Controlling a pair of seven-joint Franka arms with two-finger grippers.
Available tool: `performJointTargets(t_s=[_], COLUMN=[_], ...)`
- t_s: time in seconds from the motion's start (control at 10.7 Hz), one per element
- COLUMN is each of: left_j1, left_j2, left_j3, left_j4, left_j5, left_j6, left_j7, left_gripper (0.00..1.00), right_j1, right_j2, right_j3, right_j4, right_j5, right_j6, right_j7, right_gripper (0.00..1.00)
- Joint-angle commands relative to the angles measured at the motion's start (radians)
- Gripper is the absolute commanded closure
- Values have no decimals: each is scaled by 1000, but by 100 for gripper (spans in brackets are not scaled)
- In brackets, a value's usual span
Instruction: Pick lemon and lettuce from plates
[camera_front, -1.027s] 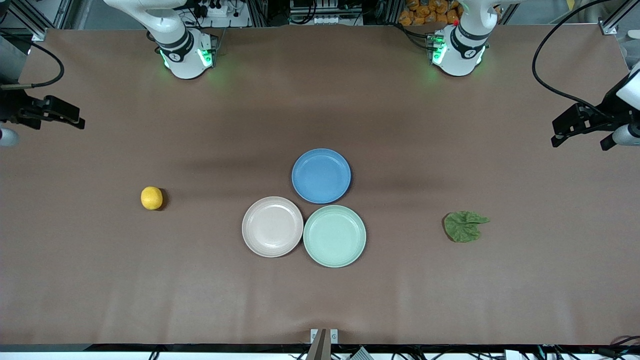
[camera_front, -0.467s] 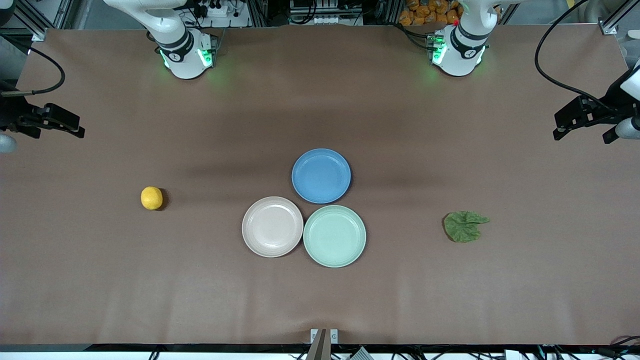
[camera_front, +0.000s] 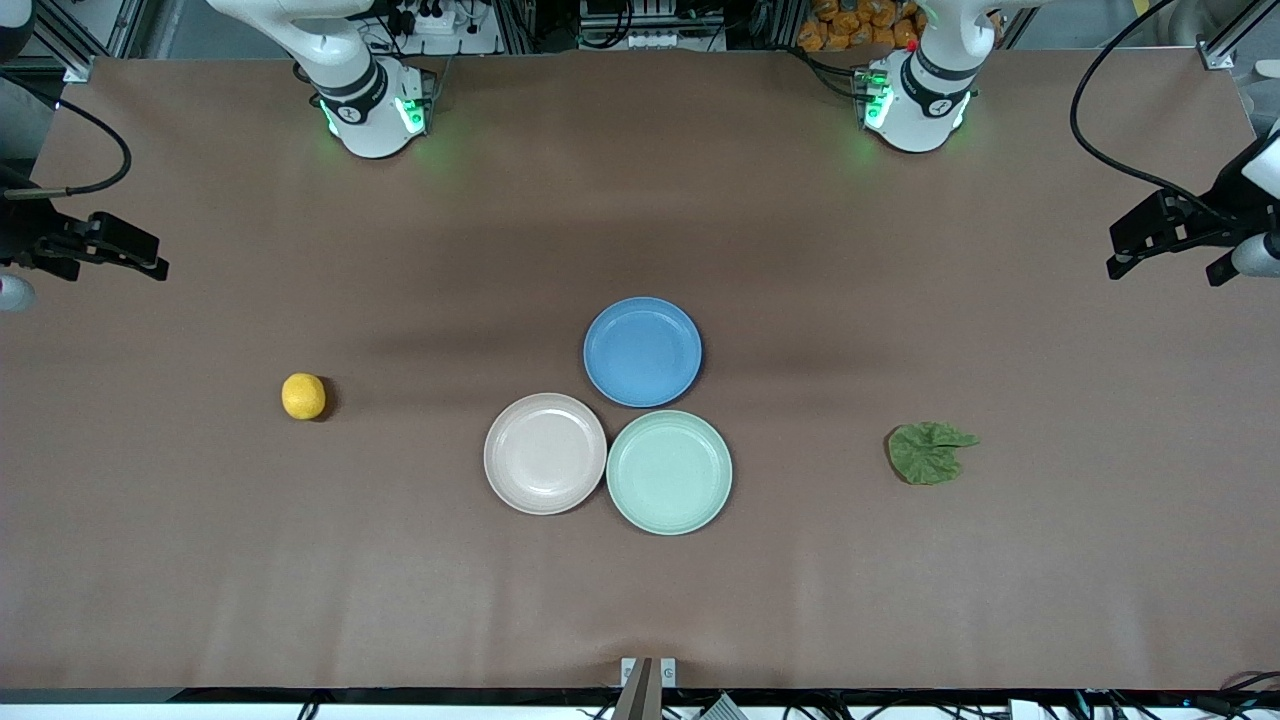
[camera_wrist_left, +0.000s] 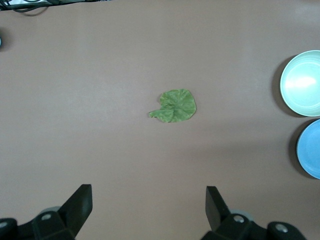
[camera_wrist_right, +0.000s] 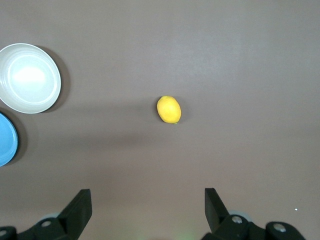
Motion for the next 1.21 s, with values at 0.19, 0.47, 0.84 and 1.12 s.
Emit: performJointTargets(t_s=[0.19, 0.47, 0.84, 1.12], left_j1=[8, 8, 6, 5], left_j2=[-3, -3, -1, 0], left_j3=[-5, -6, -6, -6], left_j4=[17, 17, 17, 17], left_j5=[7, 4, 3, 3], left_j6=[-40, -58, -89, -94], left_j7=[-9, -8, -10, -10], left_gripper=[0, 0, 0, 0], right_j1=[-3, -3, -3, -2], right_j2=[-1, -4, -24, -33], right_j3=[4, 5, 4, 5], right_j4=[3, 3, -10, -26], right_j5=[-27, -25, -19, -19], right_j6=[3, 5, 26, 31], right_j7=[0, 2, 2, 2], right_gripper=[0, 0, 0, 0])
